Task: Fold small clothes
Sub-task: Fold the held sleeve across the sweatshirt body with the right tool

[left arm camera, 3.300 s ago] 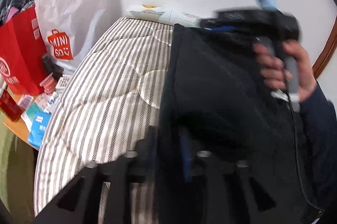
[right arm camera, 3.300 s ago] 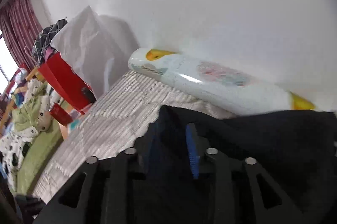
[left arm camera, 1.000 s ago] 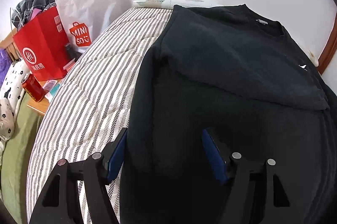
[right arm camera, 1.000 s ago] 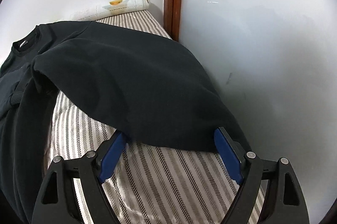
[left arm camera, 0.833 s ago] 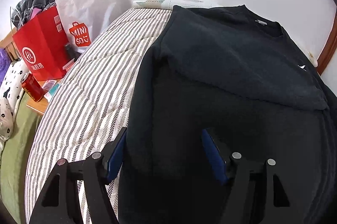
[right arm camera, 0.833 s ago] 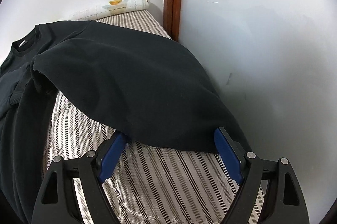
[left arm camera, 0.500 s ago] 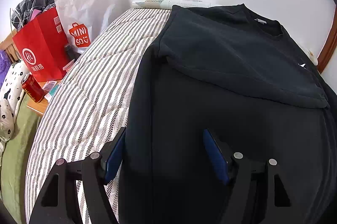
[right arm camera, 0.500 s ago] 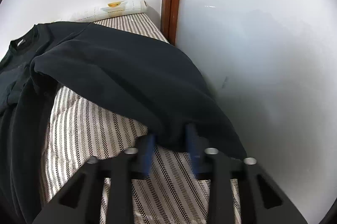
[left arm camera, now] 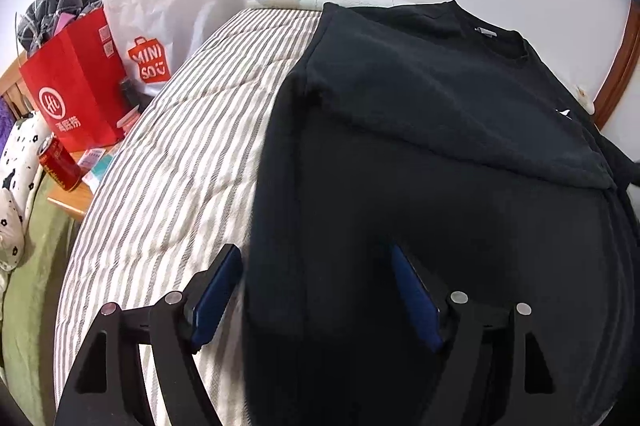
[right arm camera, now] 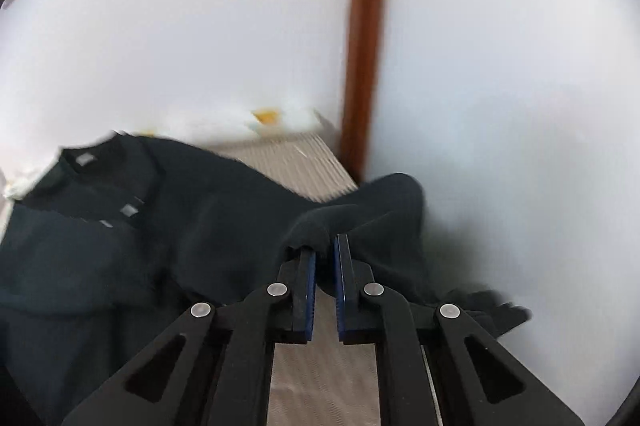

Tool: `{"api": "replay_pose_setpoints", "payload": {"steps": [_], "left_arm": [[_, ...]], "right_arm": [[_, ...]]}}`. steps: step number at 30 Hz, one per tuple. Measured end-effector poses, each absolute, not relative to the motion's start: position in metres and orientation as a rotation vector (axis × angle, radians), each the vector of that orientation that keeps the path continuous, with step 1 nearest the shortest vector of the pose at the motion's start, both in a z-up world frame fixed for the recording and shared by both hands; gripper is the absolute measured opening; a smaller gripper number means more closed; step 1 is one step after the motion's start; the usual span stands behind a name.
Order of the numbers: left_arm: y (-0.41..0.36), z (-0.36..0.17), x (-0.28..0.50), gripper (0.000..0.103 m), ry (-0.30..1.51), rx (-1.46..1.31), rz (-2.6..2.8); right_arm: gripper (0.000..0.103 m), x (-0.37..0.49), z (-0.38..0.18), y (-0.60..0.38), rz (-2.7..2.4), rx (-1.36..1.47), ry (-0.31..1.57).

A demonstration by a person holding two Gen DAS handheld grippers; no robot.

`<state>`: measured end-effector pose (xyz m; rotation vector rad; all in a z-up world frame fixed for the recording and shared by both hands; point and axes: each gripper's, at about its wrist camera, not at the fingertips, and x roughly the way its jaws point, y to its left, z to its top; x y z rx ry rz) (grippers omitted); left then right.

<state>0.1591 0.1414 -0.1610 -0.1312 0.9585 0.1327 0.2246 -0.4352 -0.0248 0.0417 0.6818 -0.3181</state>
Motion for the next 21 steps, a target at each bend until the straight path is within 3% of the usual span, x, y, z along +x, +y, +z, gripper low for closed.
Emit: {"api": "replay_pose_setpoints", "payload": {"steps": [9, 19, 21], "left_arm": [[0.153, -0.163, 0.141, 0.08, 0.928, -0.101, 0.123], [0.152, -0.166, 0.141, 0.088, 0.911, -0.086, 0.139], [0.152, -0.166, 0.14, 0.089, 0.912, -0.089, 0.14]], "right_arm": [[0.008, 0.262, 0.001, -0.306, 0.003, 0.054, 0.622], [0.016, 0.297, -0.085, -0.2, 0.17, -0.128, 0.81], [0.042, 0.296, -0.101, -0.203, 0.201, -0.122, 0.902]]}}
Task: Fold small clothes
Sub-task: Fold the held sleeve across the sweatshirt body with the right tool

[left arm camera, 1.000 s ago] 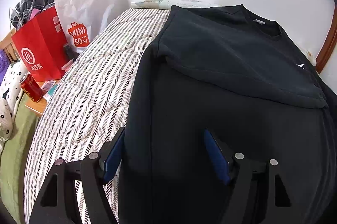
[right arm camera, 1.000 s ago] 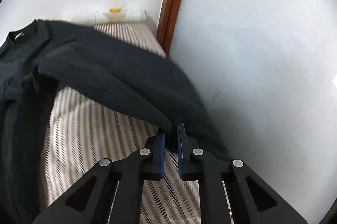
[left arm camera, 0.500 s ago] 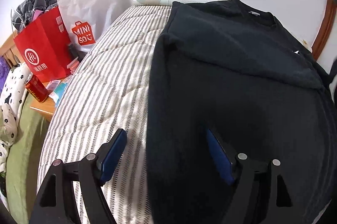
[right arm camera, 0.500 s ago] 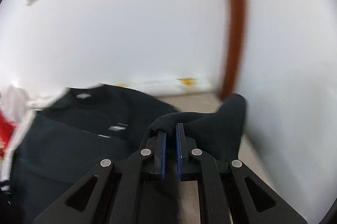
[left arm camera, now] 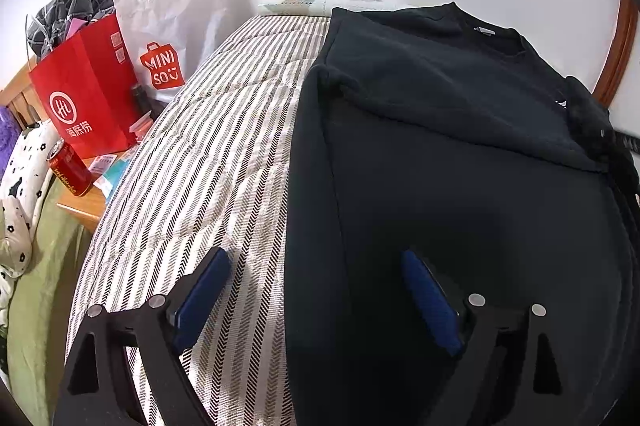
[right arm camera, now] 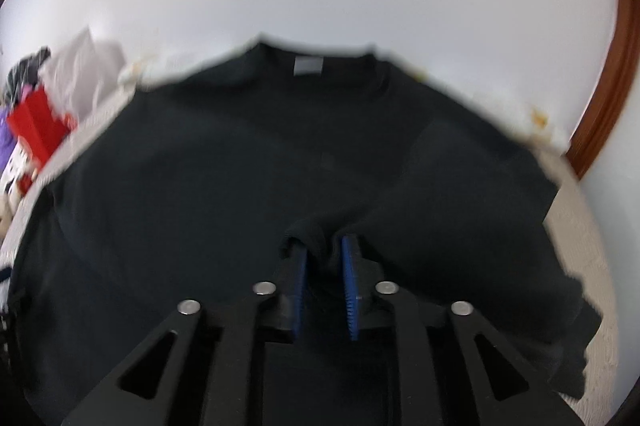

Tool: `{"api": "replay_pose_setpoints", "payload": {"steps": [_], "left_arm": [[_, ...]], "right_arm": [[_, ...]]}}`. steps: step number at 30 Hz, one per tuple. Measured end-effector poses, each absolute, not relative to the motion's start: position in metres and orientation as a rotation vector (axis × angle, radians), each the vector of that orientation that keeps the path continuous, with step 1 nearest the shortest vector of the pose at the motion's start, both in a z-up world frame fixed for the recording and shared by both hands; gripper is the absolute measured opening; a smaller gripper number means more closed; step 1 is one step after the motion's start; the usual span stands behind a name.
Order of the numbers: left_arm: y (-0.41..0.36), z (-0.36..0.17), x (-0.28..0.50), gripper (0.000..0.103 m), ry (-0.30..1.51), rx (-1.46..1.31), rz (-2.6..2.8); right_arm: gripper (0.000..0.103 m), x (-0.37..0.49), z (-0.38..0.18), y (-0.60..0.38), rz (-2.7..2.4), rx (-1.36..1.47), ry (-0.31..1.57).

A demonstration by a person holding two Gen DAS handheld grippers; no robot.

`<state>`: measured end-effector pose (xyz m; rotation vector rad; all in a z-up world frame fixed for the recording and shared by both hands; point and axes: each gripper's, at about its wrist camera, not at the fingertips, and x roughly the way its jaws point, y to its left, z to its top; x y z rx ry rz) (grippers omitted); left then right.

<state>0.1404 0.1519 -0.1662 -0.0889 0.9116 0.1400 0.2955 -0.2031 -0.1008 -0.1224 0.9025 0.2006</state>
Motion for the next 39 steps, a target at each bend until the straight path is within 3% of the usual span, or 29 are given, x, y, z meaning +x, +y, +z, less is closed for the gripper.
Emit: {"api": "replay_pose_setpoints", "payload": {"steps": [2, 7, 17, 29, 31, 33, 39], "left_arm": [[0.152, -0.166, 0.14, 0.09, 0.912, -0.087, 0.142], [0.152, -0.167, 0.14, 0.091, 0.912, -0.089, 0.144], [0.153, -0.168, 0.14, 0.094, 0.91, -0.091, 0.152], [0.153, -0.169, 0.14, 0.095, 0.909, -0.091, 0.152], [0.153, -0.169, 0.14, 0.095, 0.908, -0.092, 0.152], [0.153, -0.169, 0.14, 0.095, 0.908, -0.091, 0.152], [0.152, -0.17, 0.139, 0.095, 0.905, -0.097, 0.149]], "right_arm": [[0.055, 0.289, -0.106, -0.21, 0.245, -0.092, 0.936], [0.069, 0.243, -0.08, -0.258, 0.176, -0.119, 0.788], [0.072, 0.227, -0.113, -0.404, -0.08, 0.138, 0.914], [0.073, 0.258, -0.144, -0.417, 0.003, 0.329, 0.933], [0.062, 0.262, -0.144, -0.416, 0.007, 0.339, 0.922], [0.011, 0.263, -0.137, -0.41, 0.052, 0.348, 0.902], [0.01, 0.256, -0.086, -0.355, 0.045, 0.202, 0.8]]}}
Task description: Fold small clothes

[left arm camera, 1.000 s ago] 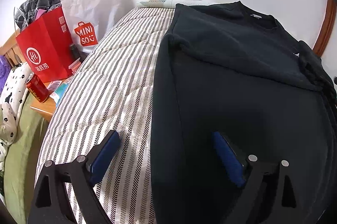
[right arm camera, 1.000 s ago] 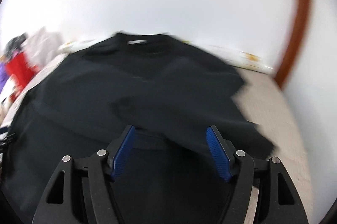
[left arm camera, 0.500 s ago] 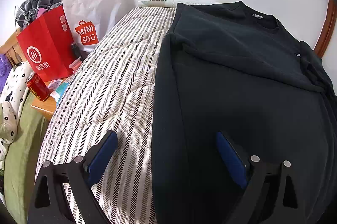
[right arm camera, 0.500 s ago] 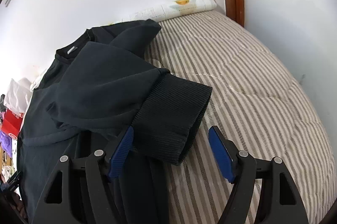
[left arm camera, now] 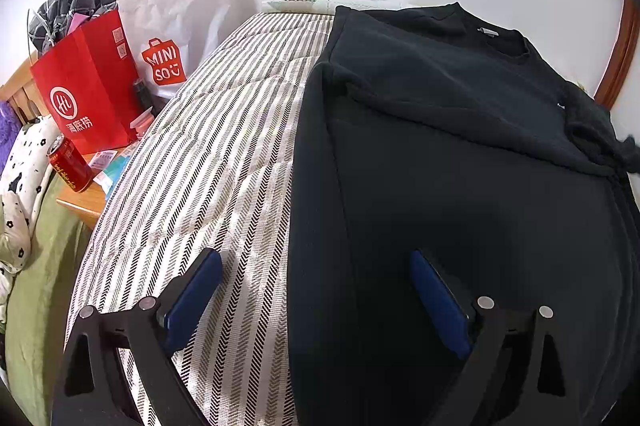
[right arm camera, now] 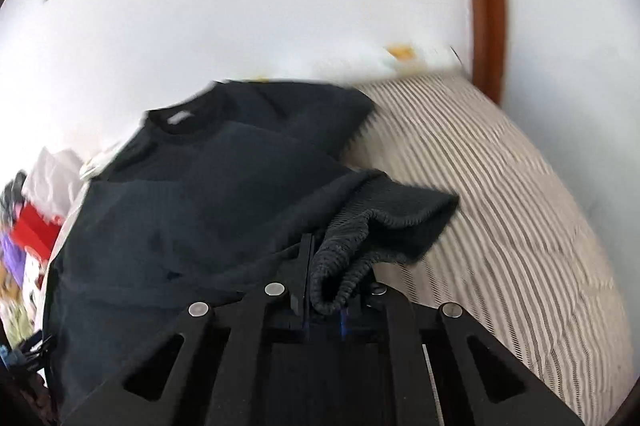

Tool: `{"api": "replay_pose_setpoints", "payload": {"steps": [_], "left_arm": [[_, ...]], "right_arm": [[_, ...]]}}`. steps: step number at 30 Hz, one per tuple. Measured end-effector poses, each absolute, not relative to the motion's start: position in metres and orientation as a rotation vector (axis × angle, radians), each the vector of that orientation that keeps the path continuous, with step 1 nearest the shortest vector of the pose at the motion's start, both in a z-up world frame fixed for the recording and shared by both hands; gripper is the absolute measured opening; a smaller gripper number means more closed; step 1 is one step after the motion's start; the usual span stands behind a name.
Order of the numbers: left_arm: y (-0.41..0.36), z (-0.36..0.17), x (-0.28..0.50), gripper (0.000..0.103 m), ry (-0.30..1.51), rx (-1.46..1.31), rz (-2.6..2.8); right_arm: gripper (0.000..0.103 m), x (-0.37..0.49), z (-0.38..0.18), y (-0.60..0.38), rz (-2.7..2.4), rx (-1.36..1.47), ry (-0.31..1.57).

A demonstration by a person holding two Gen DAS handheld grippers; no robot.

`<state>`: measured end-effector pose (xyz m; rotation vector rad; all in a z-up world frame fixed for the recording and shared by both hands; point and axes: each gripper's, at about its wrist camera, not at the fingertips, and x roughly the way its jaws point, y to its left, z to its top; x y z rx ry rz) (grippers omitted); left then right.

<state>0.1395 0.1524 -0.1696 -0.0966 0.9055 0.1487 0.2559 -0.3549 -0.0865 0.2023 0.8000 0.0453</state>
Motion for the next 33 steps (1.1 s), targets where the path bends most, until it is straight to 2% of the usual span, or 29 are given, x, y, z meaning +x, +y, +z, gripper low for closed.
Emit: {"api": "replay_pose_setpoints", "payload": {"steps": [6, 11, 18, 22, 25, 27, 29, 33], "left_arm": [[0.152, -0.17, 0.139, 0.095, 0.905, -0.097, 0.148], [0.152, -0.17, 0.139, 0.095, 0.904, -0.097, 0.148], [0.152, -0.17, 0.139, 0.096, 0.903, -0.097, 0.148], [0.152, -0.17, 0.139, 0.096, 0.903, -0.096, 0.149], [0.151, -0.171, 0.139, 0.096, 0.903, -0.096, 0.149], [0.151, -0.171, 0.139, 0.096, 0.903, -0.094, 0.149], [0.152, -0.171, 0.138, 0.096, 0.899, -0.099, 0.142], [0.15, -0.162, 0.14, 0.091, 0.905, -0.124, 0.1]], "right_arm": [[0.009, 0.253, -0.03, -0.26, 0.2, 0.123, 0.673], [0.009, 0.263, -0.01, -0.17, 0.363, 0.064, 0.638], [0.009, 0.28, -0.025, -0.059, 0.527, -0.036, 0.632], [0.009, 0.289, -0.039, -0.034, 0.599, -0.023, 0.655], [0.017, 0.298, -0.056, -0.027, 0.604, -0.031, 0.703], [0.036, 0.3, -0.063, -0.036, 0.588, -0.028, 0.733], [0.045, 0.296, -0.063, -0.053, 0.557, -0.025, 0.723], [0.046, 0.287, -0.068, -0.11, 0.445, -0.05, 0.739]]}}
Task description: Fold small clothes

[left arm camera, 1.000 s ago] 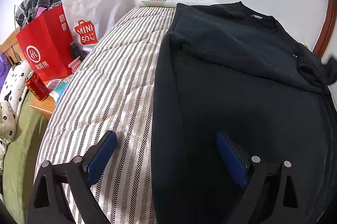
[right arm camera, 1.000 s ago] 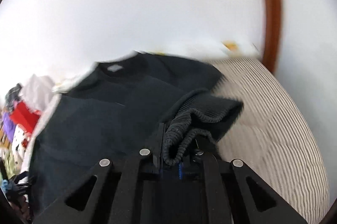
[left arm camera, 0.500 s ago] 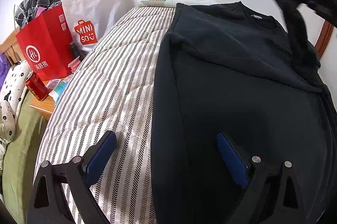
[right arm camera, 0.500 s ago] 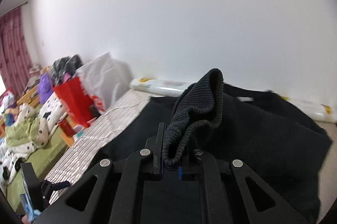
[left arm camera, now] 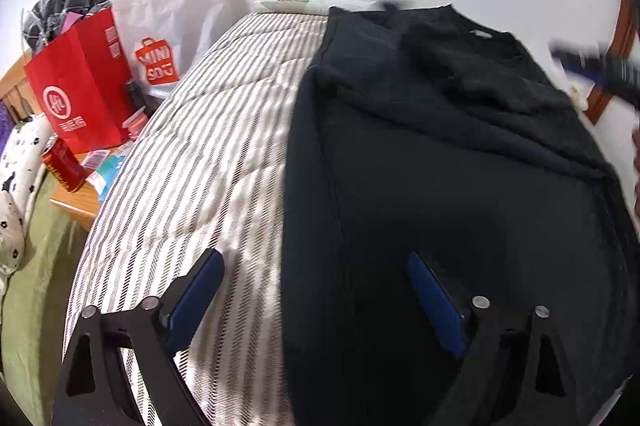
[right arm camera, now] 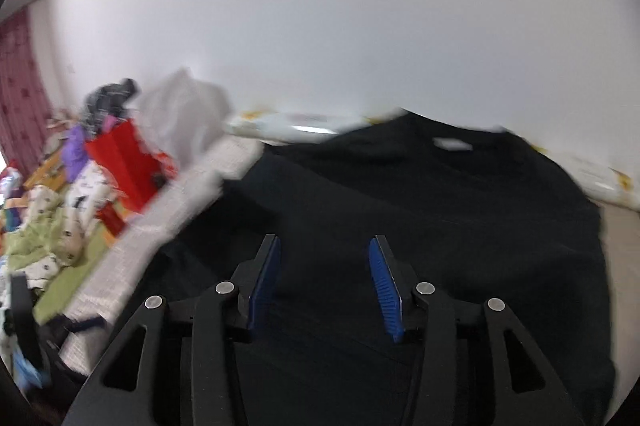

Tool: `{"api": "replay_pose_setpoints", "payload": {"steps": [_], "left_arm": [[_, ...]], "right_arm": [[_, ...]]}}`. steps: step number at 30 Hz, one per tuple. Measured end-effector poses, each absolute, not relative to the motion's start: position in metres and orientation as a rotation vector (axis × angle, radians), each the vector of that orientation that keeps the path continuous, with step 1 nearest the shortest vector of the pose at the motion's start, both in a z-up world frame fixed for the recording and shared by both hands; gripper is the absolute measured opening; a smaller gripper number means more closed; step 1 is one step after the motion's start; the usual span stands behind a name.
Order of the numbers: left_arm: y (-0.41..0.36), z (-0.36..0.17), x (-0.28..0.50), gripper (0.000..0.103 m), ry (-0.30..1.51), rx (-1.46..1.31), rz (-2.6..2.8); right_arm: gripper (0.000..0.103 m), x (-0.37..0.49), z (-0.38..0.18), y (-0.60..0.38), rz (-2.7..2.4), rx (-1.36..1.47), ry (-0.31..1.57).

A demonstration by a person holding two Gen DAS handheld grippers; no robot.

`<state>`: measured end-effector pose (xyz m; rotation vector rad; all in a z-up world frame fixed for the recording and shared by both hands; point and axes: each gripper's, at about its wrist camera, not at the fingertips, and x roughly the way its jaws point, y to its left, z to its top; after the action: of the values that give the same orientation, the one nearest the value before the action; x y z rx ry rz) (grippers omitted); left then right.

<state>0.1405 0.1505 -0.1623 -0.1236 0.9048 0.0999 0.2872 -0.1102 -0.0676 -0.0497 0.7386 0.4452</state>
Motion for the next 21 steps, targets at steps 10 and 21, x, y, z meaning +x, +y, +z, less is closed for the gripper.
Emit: {"api": "replay_pose_setpoints", "payload": {"steps": [10, 21], "left_arm": [[0.122, -0.111, 0.19, 0.089, 0.775, -0.087, 0.009], [0.145, -0.142, 0.277, 0.058, 0.844, -0.208, -0.026]], "right_arm": [[0.046, 0.265, -0.09, -0.266, 0.137, -0.071, 0.848], [0.046, 0.246, -0.108, -0.337, 0.021, -0.038, 0.905]]}}
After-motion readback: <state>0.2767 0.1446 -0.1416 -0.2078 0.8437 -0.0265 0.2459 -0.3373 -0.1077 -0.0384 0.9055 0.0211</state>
